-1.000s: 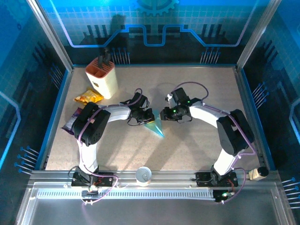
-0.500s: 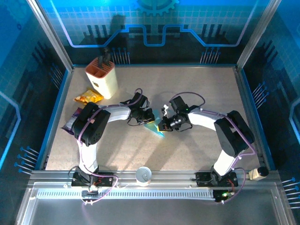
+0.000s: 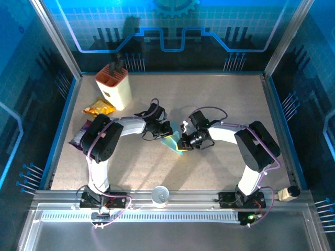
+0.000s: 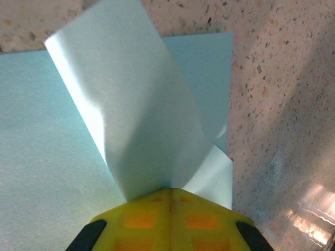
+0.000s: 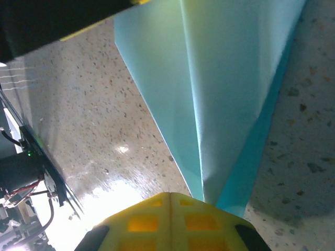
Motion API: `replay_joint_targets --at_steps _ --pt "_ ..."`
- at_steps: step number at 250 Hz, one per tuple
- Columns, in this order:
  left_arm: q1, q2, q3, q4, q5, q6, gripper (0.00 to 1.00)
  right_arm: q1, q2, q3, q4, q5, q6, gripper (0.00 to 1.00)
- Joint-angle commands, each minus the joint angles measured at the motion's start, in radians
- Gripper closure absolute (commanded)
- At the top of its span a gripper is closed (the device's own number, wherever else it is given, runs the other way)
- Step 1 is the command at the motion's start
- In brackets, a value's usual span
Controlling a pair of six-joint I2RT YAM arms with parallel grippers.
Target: Fold a paper plane with a square sheet of paper (fold left side to right side)
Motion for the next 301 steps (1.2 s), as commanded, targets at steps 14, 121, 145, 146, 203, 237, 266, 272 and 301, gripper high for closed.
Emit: replay_joint_targets --at_steps 14,121,145,146,203,237,266,272,301 --pt "-0.007 0.012 -0.028 -0.098 -0.064 0.029 0.92 0.011 0.018 -0.021 -0.020 0.026 -0.009 0.97" --pt "-0.006 0.015 -0.028 -0.097 -0.064 0.028 0.92 0.015 0.011 -0.027 -0.059 0.061 -0.027 0.97" --pt "-0.006 0.014 -0.028 -0.097 -0.064 0.029 0.92 0.016 0.014 -0.027 -0.061 0.064 -0.027 0.97" --pt "-0.006 0.014 -0.028 -0.097 -0.064 0.029 0.92 0.016 0.015 -0.027 -0.061 0.065 -0.027 0.97" --pt "-0.007 0.013 -0.028 -0.097 -0.064 0.029 0.92 0.021 0.024 -0.026 -0.066 0.074 -0.028 0.97" --pt "-0.006 0.011 -0.028 -0.098 -0.064 0.029 0.92 0.022 0.034 -0.026 -0.068 0.077 -0.030 0.97" --pt "-0.006 0.012 -0.030 -0.099 -0.065 0.029 0.92 0.024 0.040 -0.027 -0.067 0.081 -0.030 0.96" --pt "-0.007 0.012 -0.030 -0.099 -0.065 0.030 0.92 0.024 0.040 -0.027 -0.067 0.085 -0.028 0.97" --pt "-0.006 0.014 -0.029 -0.099 -0.064 0.030 0.92 0.024 0.040 -0.027 -0.067 0.087 -0.030 0.97"
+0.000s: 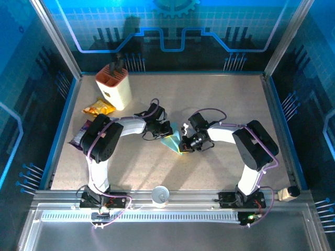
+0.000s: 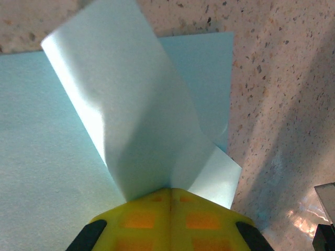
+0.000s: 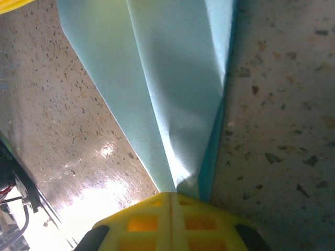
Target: Fold a paper plane with a square sheet of paper (fold left side to right side)
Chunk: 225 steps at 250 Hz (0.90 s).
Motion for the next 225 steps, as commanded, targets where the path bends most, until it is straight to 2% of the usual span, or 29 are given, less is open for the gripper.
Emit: replay_joint_targets --at_steps 1,225 --pt "-0.006 0.014 -0.029 -0.099 -0.062 0.028 0.92 0.016 0.022 -0.017 -0.041 0.016 -0.011 0.97" --pt "0.008 0.017 -0.032 -0.112 -0.090 0.029 0.92 0.029 -0.001 -0.067 -0.122 0.063 -0.038 0.97"
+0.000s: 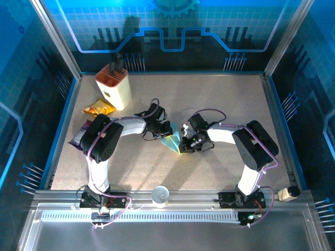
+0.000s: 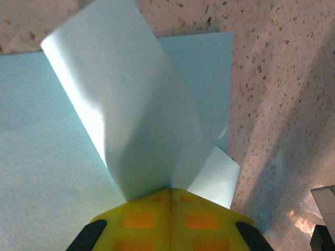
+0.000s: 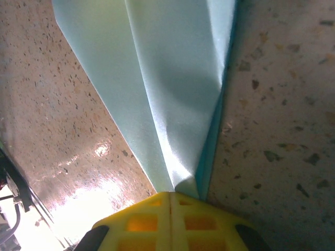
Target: Fold a paper plane with a square sheet of paper (fold left side to right side)
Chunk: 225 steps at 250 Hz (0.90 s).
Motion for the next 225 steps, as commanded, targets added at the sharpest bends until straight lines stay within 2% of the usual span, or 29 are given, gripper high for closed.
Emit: replay_joint_targets --at_steps 1,102,177,225 --pt "0.007 0.018 -0.033 -0.110 -0.084 0.029 0.92 0.022 0.000 -0.052 -0.125 0.049 -0.016 0.97" --pt "0.016 0.017 -0.039 -0.108 -0.087 0.029 0.93 0.024 -0.081 -0.095 -0.186 0.060 -0.032 0.96" --pt "0.015 0.012 -0.043 -0.102 -0.081 0.027 0.93 0.016 -0.246 -0.058 -0.260 0.003 -0.039 0.96" --pt "0.011 0.010 -0.043 -0.100 -0.082 0.028 0.93 0.023 -0.171 0.037 -0.161 -0.009 -0.012 0.96"
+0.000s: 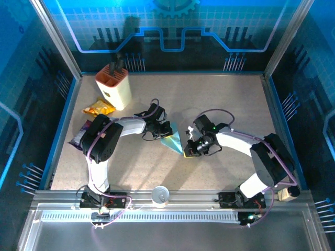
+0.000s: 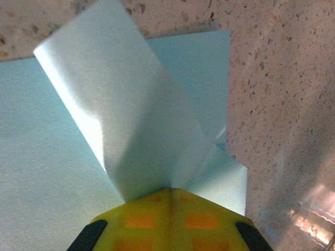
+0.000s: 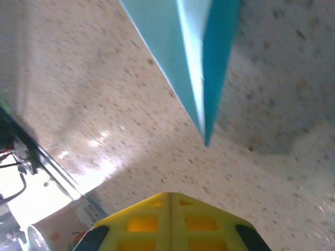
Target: Fold a paper plane with a square sheet of paper (fold left side to right side)
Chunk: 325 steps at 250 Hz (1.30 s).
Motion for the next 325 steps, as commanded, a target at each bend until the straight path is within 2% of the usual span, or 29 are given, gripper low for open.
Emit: replay_joint_targets --at_steps 1,39,98,325 --pt "0.011 0.013 -0.041 -0.092 -0.082 0.029 0.93 0.017 0.058 0.079 0.040 -0.021 0.009 0.96" --pt "0.010 0.011 -0.042 -0.090 -0.079 0.026 0.93 0.019 0.157 0.157 0.091 0.004 0.019 0.96" --pt "0.007 0.013 -0.033 -0.094 -0.077 0.028 0.93 0.024 0.255 0.226 0.067 0.017 -0.003 0.95" --pt "0.006 0.021 -0.027 -0.095 -0.077 0.030 0.93 -0.024 0.327 0.159 0.109 0.022 -0.017 0.95"
